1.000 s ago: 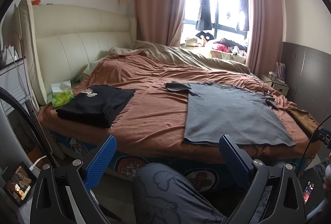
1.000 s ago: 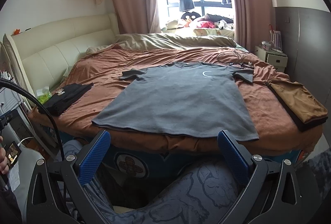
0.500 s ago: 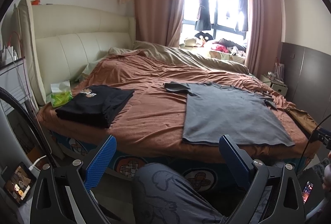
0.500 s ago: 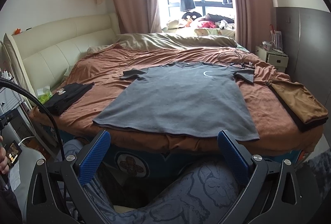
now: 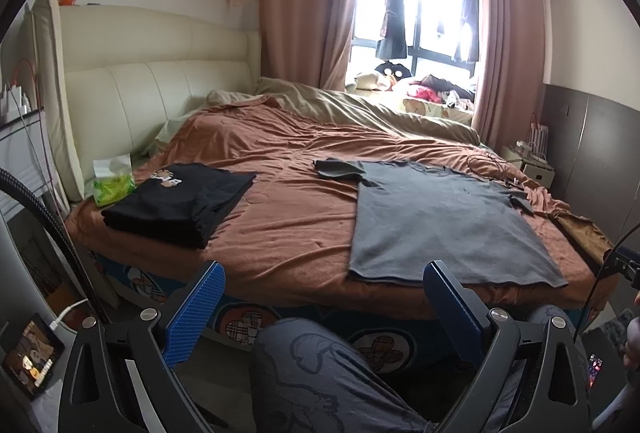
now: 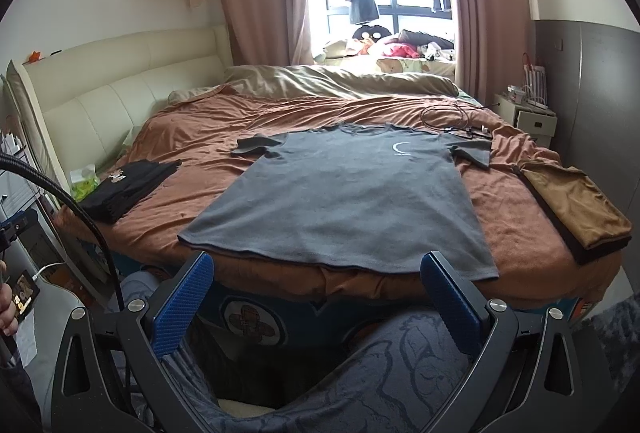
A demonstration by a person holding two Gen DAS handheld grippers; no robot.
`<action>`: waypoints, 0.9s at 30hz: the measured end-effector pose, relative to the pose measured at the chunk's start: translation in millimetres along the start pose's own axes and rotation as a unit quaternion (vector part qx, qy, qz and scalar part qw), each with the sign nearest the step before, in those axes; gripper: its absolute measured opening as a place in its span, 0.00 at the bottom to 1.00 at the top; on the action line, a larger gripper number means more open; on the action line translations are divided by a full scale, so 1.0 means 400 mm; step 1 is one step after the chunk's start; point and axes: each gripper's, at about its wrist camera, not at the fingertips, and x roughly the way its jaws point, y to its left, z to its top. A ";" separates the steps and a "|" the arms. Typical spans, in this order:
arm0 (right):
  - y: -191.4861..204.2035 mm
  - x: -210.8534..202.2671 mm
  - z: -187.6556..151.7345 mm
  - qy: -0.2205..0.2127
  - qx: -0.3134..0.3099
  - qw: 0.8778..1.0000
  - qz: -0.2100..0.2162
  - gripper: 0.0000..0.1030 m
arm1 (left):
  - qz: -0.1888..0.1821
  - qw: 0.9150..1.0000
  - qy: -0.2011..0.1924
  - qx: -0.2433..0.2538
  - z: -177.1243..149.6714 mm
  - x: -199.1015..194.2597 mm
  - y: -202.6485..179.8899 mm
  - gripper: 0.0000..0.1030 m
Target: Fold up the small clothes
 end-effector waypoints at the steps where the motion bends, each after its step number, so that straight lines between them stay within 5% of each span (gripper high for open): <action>1: -0.001 0.001 0.003 0.000 -0.001 1.000 -0.001 1.00 | -0.001 1.000 0.001 0.000 0.001 0.005 -0.001 0.97; 14: 0.009 0.066 0.045 0.008 -0.025 1.000 -0.004 1.00 | -0.007 1.000 0.013 0.000 0.035 0.111 -0.031 0.97; 27: -0.006 0.285 0.140 0.036 -0.038 0.998 0.017 1.00 | -0.007 0.998 0.052 0.022 0.119 0.326 -0.058 0.97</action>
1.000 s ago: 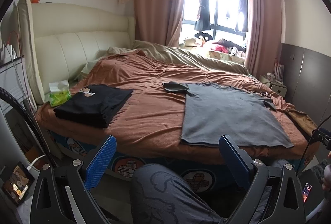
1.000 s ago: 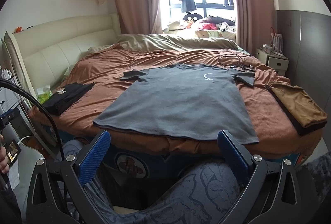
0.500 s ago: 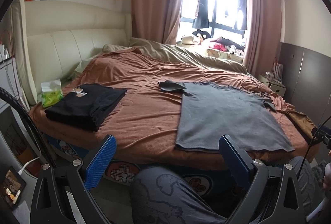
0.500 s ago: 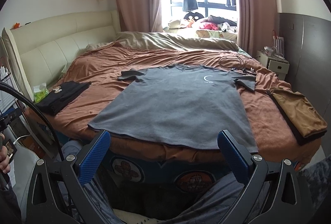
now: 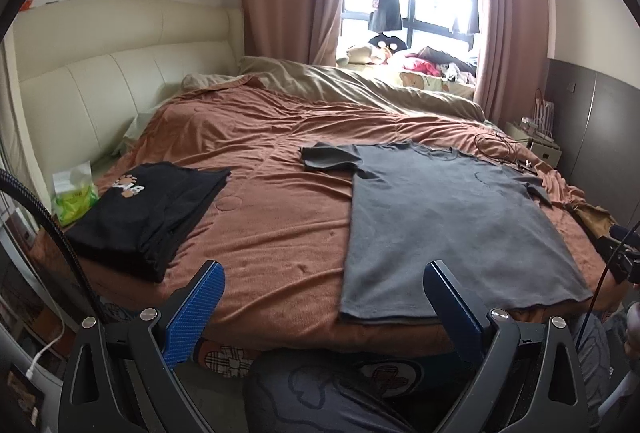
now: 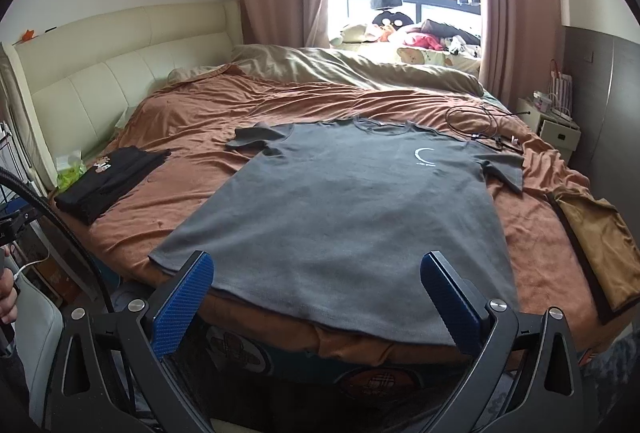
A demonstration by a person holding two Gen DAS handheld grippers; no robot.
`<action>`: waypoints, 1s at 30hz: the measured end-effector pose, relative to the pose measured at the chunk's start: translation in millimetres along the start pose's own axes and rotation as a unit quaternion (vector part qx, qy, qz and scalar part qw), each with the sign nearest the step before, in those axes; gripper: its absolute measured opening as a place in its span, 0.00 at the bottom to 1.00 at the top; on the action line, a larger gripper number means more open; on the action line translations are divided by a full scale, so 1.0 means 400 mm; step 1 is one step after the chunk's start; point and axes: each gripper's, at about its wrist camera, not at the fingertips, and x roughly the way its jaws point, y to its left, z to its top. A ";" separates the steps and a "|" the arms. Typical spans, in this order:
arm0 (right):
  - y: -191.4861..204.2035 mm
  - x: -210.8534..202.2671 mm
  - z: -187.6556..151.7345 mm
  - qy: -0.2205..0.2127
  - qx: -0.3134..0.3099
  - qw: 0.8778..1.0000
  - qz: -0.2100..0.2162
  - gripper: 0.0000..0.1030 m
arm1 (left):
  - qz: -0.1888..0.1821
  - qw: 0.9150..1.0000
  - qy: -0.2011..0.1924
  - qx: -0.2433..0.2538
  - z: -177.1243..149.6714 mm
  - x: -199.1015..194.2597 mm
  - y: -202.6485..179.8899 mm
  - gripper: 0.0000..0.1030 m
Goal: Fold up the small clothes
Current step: 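Move both tools down over the sleeve side of the grey t-shirt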
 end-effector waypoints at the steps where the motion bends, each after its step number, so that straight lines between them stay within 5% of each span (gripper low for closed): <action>1: -0.002 0.019 0.012 0.003 0.000 1.000 0.002 1.00 | -0.002 1.000 0.004 0.000 0.012 0.020 -0.002 0.97; 13: -0.009 0.259 0.171 0.018 -0.016 1.000 -0.009 1.00 | 0.013 0.999 0.031 0.011 0.162 0.262 0.009 0.97; 18: -0.023 0.363 0.219 0.024 0.001 1.000 0.012 0.90 | 0.017 0.999 0.030 0.017 0.226 0.348 0.008 0.96; 30: -0.064 0.604 0.381 0.099 0.056 0.993 0.043 0.90 | 0.014 0.998 0.054 -0.004 0.379 0.568 0.032 0.97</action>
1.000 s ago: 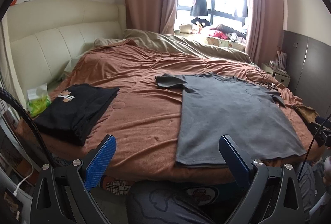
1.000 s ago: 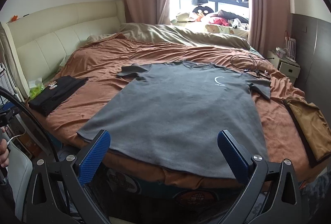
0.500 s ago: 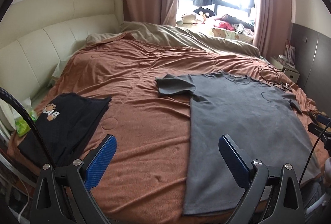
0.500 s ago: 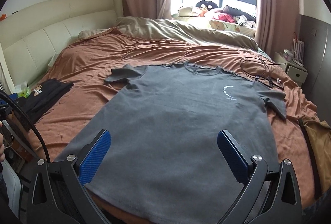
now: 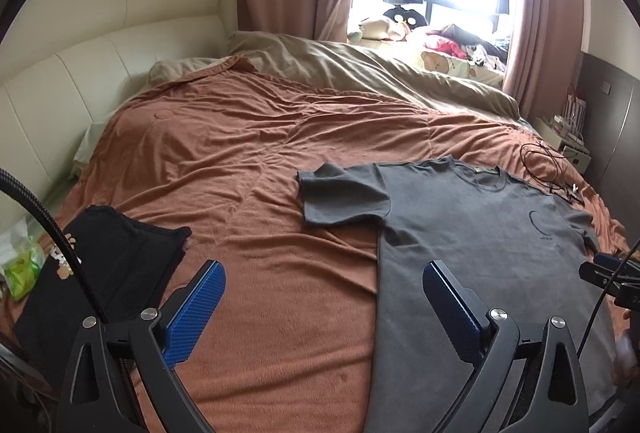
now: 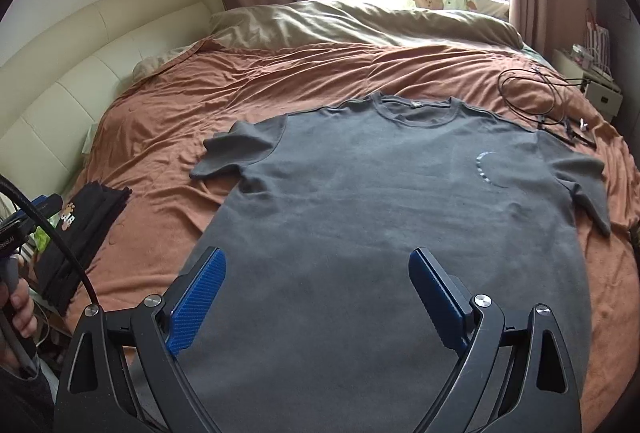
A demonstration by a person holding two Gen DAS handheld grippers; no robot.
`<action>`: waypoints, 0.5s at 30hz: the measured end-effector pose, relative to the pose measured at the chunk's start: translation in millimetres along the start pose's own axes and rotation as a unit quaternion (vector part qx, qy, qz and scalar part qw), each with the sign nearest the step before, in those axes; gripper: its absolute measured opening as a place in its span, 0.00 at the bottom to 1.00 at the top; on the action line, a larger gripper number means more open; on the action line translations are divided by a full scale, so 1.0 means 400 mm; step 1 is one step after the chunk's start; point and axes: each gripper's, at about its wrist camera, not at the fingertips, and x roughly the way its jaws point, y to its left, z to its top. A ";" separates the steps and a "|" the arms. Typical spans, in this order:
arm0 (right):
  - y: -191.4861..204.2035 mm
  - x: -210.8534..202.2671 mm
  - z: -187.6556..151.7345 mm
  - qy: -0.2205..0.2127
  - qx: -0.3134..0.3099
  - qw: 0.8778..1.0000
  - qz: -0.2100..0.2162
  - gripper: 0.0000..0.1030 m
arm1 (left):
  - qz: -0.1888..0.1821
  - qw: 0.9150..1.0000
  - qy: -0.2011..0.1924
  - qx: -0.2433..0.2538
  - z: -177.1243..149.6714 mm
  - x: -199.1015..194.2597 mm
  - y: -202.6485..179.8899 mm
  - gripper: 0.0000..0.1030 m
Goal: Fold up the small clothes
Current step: 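Move both tools down over the sleeve side of the grey t-shirt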
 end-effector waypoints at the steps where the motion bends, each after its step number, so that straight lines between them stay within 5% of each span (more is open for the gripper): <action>1: 0.001 0.016 0.015 0.003 0.000 1.000 0.002 0.90 | 0.002 1.000 0.002 0.002 0.012 0.019 -0.001 0.97; 15: -0.014 0.273 0.176 0.024 0.006 0.999 0.023 0.90 | -0.002 0.999 0.044 0.019 0.130 0.336 0.016 0.97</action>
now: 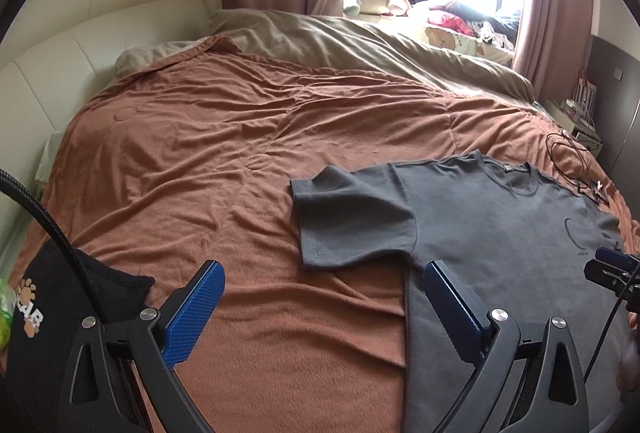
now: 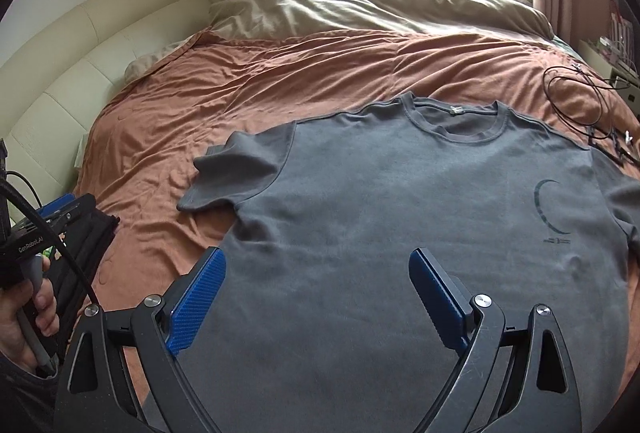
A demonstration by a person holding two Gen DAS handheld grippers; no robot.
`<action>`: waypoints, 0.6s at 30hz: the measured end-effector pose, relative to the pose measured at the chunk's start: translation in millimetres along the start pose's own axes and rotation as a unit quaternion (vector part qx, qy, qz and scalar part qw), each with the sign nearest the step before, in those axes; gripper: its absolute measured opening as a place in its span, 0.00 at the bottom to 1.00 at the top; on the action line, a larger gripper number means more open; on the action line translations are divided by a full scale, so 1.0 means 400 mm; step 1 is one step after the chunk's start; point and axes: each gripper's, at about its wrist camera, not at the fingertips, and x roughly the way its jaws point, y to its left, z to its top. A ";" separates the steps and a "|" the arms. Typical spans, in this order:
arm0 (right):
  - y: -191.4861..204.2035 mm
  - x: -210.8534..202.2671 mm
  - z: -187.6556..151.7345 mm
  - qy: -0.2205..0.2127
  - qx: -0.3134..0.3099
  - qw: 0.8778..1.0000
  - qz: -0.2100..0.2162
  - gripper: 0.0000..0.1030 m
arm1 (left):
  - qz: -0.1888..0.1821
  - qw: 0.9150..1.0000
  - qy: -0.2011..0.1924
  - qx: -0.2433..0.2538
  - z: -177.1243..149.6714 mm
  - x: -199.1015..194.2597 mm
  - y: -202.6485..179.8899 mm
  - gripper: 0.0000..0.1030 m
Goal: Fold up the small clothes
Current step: 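Move both tools down over the sleeve side of the grey t-shirt, then close the left gripper on the grey t-shirt's side edge by the sleeve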
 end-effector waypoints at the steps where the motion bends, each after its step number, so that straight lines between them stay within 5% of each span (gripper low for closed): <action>1: 0.000 0.023 0.007 0.006 0.000 1.000 -0.003 0.90 | 0.001 1.000 0.003 0.003 0.008 0.022 0.001 0.97; 5: 0.008 0.117 0.057 0.021 0.006 1.000 -0.007 0.90 | 0.008 1.000 0.010 0.006 0.045 0.108 0.016 0.96; 9: 0.009 0.187 0.097 0.015 0.024 1.000 0.010 0.90 | 0.007 0.999 0.032 -0.004 0.082 0.197 0.043 0.76; 11: 0.005 0.223 0.115 0.018 0.036 0.999 0.018 0.90 | 0.002 0.999 0.044 -0.009 0.094 0.240 0.052 0.75; 18: 0.008 0.363 0.165 0.047 0.054 0.997 0.033 0.44 | -0.011 0.998 0.062 -0.010 0.113 0.362 0.056 0.74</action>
